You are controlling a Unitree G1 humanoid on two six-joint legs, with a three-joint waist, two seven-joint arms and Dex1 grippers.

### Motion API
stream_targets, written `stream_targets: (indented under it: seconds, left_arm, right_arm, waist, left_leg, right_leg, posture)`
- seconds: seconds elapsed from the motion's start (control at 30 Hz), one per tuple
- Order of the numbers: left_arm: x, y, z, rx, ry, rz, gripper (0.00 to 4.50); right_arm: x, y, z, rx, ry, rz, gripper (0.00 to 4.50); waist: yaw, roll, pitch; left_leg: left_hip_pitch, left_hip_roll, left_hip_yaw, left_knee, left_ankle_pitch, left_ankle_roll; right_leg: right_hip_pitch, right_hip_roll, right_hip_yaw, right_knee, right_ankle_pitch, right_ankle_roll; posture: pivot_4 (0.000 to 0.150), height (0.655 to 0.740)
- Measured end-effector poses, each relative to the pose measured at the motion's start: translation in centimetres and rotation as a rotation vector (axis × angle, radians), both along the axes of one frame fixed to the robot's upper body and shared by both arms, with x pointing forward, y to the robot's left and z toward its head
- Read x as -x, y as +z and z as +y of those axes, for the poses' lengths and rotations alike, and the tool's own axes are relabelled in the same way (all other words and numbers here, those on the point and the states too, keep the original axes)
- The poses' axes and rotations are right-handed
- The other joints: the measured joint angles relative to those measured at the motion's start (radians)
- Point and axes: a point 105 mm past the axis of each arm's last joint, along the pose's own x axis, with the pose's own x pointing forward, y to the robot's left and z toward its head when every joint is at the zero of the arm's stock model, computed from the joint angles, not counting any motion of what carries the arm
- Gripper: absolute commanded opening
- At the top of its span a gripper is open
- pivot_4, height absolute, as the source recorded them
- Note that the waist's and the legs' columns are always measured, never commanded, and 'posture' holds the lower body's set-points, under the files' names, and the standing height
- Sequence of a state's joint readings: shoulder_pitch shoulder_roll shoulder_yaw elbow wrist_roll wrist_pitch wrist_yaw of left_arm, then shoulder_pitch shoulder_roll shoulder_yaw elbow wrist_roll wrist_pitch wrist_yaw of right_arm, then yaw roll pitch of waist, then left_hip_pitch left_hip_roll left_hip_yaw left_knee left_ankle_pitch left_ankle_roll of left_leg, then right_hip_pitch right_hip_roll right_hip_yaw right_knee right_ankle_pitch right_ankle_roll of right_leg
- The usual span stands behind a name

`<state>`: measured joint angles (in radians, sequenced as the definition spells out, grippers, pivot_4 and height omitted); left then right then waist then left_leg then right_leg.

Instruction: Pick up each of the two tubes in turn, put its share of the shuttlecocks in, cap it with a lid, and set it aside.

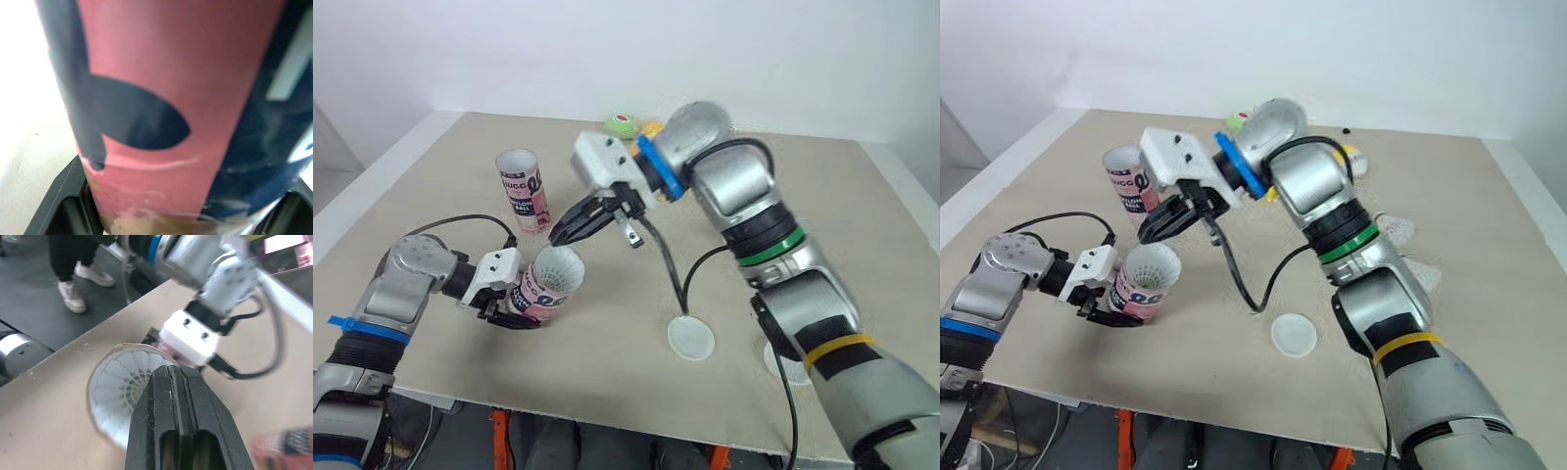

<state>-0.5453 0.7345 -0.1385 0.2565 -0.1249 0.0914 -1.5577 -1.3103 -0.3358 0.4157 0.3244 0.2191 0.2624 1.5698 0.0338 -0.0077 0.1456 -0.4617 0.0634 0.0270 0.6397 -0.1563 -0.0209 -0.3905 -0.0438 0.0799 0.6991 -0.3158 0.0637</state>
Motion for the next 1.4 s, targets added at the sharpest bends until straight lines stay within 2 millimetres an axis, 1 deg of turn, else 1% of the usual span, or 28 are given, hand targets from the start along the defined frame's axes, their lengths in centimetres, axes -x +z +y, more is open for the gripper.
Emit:
stream_targets:
  seconds: [0.07,0.1,0.17,0.2,0.23,0.27,0.3,0.37,0.43,0.53,0.6,0.67,0.7,0.77,0.83,0.87,0.9,0.93,0.97,1.03,1.07,1.1,1.13,1.2,1.23,1.37,1.4]
  left_arm:
    - [-0.2,0.1,-1.2,0.049,-0.019,-0.011,3.1]
    - [-0.2,0.2,-1.4,0.061,-0.021,-0.014,3.1]
    - [-0.4,0.5,-2.7,0.135,-0.033,-0.022,3.1]
    - [-0.5,0.8,-3.2,0.169,-0.036,-0.025,3.1]
    - [-0.6,1.1,-3.6,0.197,-0.037,-0.03,3.1]
    - [-0.6,1.2,-3.7,0.205,-0.038,-0.031,3.1]
    - [-0.7,1.5,-4.0,0.233,-0.035,-0.034,3.1]
    - [-0.9,2.2,-4.7,0.295,-0.035,-0.048,3.1]
    - [-0.9,2.2,-5.2,0.338,-0.034,-0.031,3.1]
    - [-0.9,2.1,-5.4,0.352,-0.034,-0.019,3.1]
    - [-0.5,1.3,-6.6,0.369,-0.058,0.018,3.1]
    - [-0.2,0.6,-7.2,0.377,-0.073,0.045,3.1]
    - [0.0,0.0,-8.3,0.4,-0.082,0.077,3.1]
    - [0.3,-0.7,-10.1,0.433,-0.106,0.116,3.1]
    - [0.2,-0.8,-10.7,0.454,-0.098,0.127,3.1]
    - [0.0,-0.9,-10.8,0.457,-0.083,0.128,3.1]
    - [-0.1,-0.9,-10.8,0.46,-0.078,0.126,3.1]
    - [-0.2,-1.0,-10.9,0.47,-0.064,0.123,3.1]
    - [-0.4,-1.1,-11.1,0.49,-0.049,0.12,3.1]
    - [-0.4,-1.2,-11.3,0.498,-0.048,0.113,3.1]
    - [-0.4,-1.4,-11.3,0.503,-0.042,0.101,3.1]
    - [-0.4,-1.4,-11.3,0.504,-0.04,0.096,3.1]
    - [-0.4,-1.5,-11.2,0.502,-0.041,0.091,3.1]
    - [-0.3,-1.6,-11.2,0.503,-0.039,0.088,3.1]
    - [-0.3,-1.6,-11.1,0.502,-0.037,0.079,3.1]
    - [-0.1,-1.9,-11.2,0.473,-0.06,0.038,3.1]
    - [-0.1,-1.9,-11.2,0.472,-0.061,0.036,3.1]
  right_arm:
    - [0.1,0.3,-0.7,0.008,-0.003,-0.025,0.05]
    - [0.1,0.4,-0.9,0.012,-0.009,-0.032,0.05]
    - [-0.4,0.9,-2.7,0.027,-0.06,-0.075,0.05]
    - [-0.6,1.2,-3.4,0.025,-0.08,-0.089,0.05]
    - [-0.6,1.4,-4.0,0.018,-0.093,-0.096,0.05]
    - [-0.6,1.4,-4.1,0.015,-0.095,-0.097,0.05]
    - [-0.7,1.4,-4.7,0.01,-0.108,-0.095,0.05]
    - [-0.7,1.8,-6.3,-0.003,-0.149,-0.095,0.05]
    - [-0.8,2.3,-8.0,-0.008,-0.203,-0.109,0.05]
    - [-0.7,2.3,-8.3,0.0,-0.214,-0.11,0.05]
    - [-0.4,2.1,-8.3,0.011,-0.212,-0.106,0.05]
    - [-0.2,2.1,-8.2,0.012,-0.208,-0.106,0.05]
    - [-0.2,2.1,-8.2,0.013,-0.21,-0.108,0.05]
    - [-0.4,2.0,-8.2,0.019,-0.218,-0.11,0.05]
    - [-0.5,1.8,-8.8,0.031,-0.239,-0.108,0.05]
    - [-0.7,1.1,-9.9,0.054,-0.276,-0.102,0.05]
    - [-0.7,0.9,-10.3,0.063,-0.287,-0.099,0.05]
    - [-0.8,0.0,-11.4,0.087,-0.319,-0.085,0.05]
    - [-0.7,-1.4,-12.8,0.125,-0.359,-0.053,0.05]
    - [-0.3,-2.8,-13.8,0.156,-0.384,-0.025,0.05]
    - [0.2,-4.3,-14.8,0.192,-0.407,0.007,0.33]
    - [0.4,-5.0,-15.2,0.205,-0.421,0.03,0.65]
    - [0.6,-5.8,-15.7,0.218,-0.436,0.051,0.87]
    - [1.2,-7.0,-16.1,0.223,-0.462,0.08,1.81]
    - [1.6,-7.7,-16.2,0.224,-0.472,0.098,2.11]
    - [3.3,-9.5,-15.5,0.242,-0.461,0.149,2.11]
    - [3.3,-9.6,-15.5,0.244,-0.461,0.151,2.11]
  waist:
    - [-0.003,-0.004,0.004]
    - [-0.003,-0.006,0.005]
    - [-0.006,-0.012,0.009]
    - [-0.009,-0.012,0.01]
    - [-0.013,-0.013,0.011]
    - [-0.013,-0.013,0.011]
    - [-0.02,-0.013,0.011]
    - [-0.024,-0.012,0.014]
    - [-0.027,-0.009,0.018]
    - [-0.037,-0.007,0.021]
    - [-0.039,-0.004,0.023]
    - [-0.04,-0.004,0.023]
    - [-0.039,-0.004,0.023]
    - [-0.038,-0.006,0.025]
    - [-0.038,-0.006,0.026]
    - [-0.037,-0.006,0.026]
    - [-0.035,-0.006,0.026]
    - [-0.032,-0.006,0.026]
    - [-0.029,-0.006,0.026]
    - [-0.028,-0.006,0.026]
    - [-0.027,-0.006,0.026]
    - [-0.028,-0.006,0.026]
    - [-0.028,-0.006,0.026]
    - [-0.028,-0.006,0.026]
    - [-0.028,-0.006,0.026]
    - [-0.029,-0.005,0.026]
    - [-0.03,-0.005,0.026]
  left_leg:
    - [-0.001,0.001,0.0,0.0,0.0,0.0]
    - [-0.002,0.001,0.0,0.0,0.0,0.0]
    - [-0.007,0.002,0.0,-0.001,0.0,0.0]
    - [-0.01,0.003,0.0,-0.001,0.0,0.0]
    - [-0.015,0.003,-0.001,-0.002,0.0,-0.001]
    - [-0.015,0.003,-0.001,-0.003,0.0,-0.001]
    - [-0.016,0.003,-0.002,-0.004,0.0,-0.001]
    - [-0.016,0.004,-0.002,-0.006,0.0,-0.001]
    - [-0.016,0.004,-0.002,-0.007,0.0,-0.001]
    - [-0.016,0.004,-0.002,-0.007,0.0,-0.001]
    - [-0.016,0.004,-0.002,-0.007,0.0,-0.001]
    - [-0.016,0.004,-0.002,-0.006,0.0,-0.001]
    - [-0.016,0.004,-0.002,-0.005,0.0,-0.001]
    - [-0.016,0.004,-0.002,-0.005,0.001,-0.002]
    - [-0.016,0.004,-0.003,-0.005,0.001,-0.002]
    - [-0.016,0.004,-0.003,-0.004,0.001,-0.003]
    - [-0.016,0.004,-0.004,-0.004,0.001,-0.003]
    - [-0.016,0.004,-0.004,-0.004,0.001,-0.003]
    - [-0.016,0.003,-0.004,-0.004,0.001,-0.002]
    - [-0.016,0.003,-0.005,-0.004,0.001,-0.003]
    - [-0.015,0.003,-0.005,-0.004,0.001,-0.003]
    - [-0.015,0.003,-0.005,-0.004,0.001,-0.003]
    - [-0.015,0.003,-0.005,-0.004,0.002,-0.004]
    - [-0.014,0.003,-0.007,-0.004,0.003,-0.005]
    - [-0.014,0.003,-0.007,-0.004,0.003,-0.006]
    - [-0.011,0.003,-0.008,-0.004,0.004,-0.007]
    - [-0.011,0.003,-0.008,-0.004,0.004,-0.007]
  right_leg:
    - [-0.002,0.001,-0.001,0.0,0.0,-0.001]
    - [-0.002,0.001,-0.001,0.0,0.0,-0.001]
    - [-0.007,0.002,-0.002,0.0,0.003,0.003]
    - [-0.007,0.002,-0.002,0.001,0.003,0.003]
    - [-0.012,0.004,-0.002,0.002,0.003,0.002]
    - [-0.013,0.004,-0.002,0.002,0.003,0.002]
    - [-0.013,0.005,-0.002,0.003,0.003,0.001]
    - [-0.014,0.005,-0.002,0.003,0.002,0.0]
    - [-0.014,0.006,-0.002,0.002,0.001,0.0]
    - [-0.015,0.007,-0.002,0.003,0.001,-0.001]
    - [-0.014,0.007,-0.002,0.003,0.001,-0.001]
    - [-0.014,0.007,-0.002,0.003,0.001,-0.001]
    - [-0.014,0.007,-0.002,0.004,0.001,0.0]
    - [-0.013,0.007,-0.002,0.004,0.002,0.0]
    - [-0.013,0.007,-0.002,0.003,0.002,0.001]
    - [-0.013,0.007,-0.002,0.003,0.002,0.001]
    - [-0.012,0.007,-0.002,0.003,0.002,0.001]
    - [-0.012,0.007,-0.002,0.003,0.002,0.001]
    - [-0.012,0.006,-0.002,0.003,0.002,0.001]
    - [-0.011,0.007,-0.002,0.003,0.002,0.001]
    - [-0.011,0.007,-0.002,0.003,0.002,0.002]
    - [-0.011,0.007,-0.002,0.003,0.002,0.002]
    - [-0.011,0.007,-0.002,0.003,0.002,0.002]
    - [-0.009,0.007,-0.002,0.003,0.002,0.002]
    - [-0.009,0.007,-0.002,0.003,0.002,0.002]
    - [-0.007,0.008,-0.002,0.003,0.003,0.003]
    - [-0.007,0.008,-0.002,0.003,0.003,0.003]
  posture:
    - [0.15,0.6946]
    - [0.15,0.6946]
    - [0.15,0.6946]
    - [0.15,0.6946]
    - [0.15,0.6946]
    - [0.15,0.6946]
    - [0.15,0.6946]
    - [0.15,0.6946]
    - [0.15,0.6946]
    - [0.15,0.6946]
    - [0.15,0.6946]
    - [0.15,0.6946]
    - [0.15,0.6946]
    - [0.15,0.6946]
    - [0.15,0.6946]
    - [0.15,0.6946]
    - [0.15,0.6946]
    - [0.15,0.6946]
    - [0.15,0.6946]
    - [0.15,0.6946]
    - [0.15,0.6946]
    - [0.15,0.6946]
    - [0.15,0.6946]
    - [0.15,0.6946]
    - [0.15,0.6946]
    - [0.15,0.6946]
    - [0.15,0.6946]
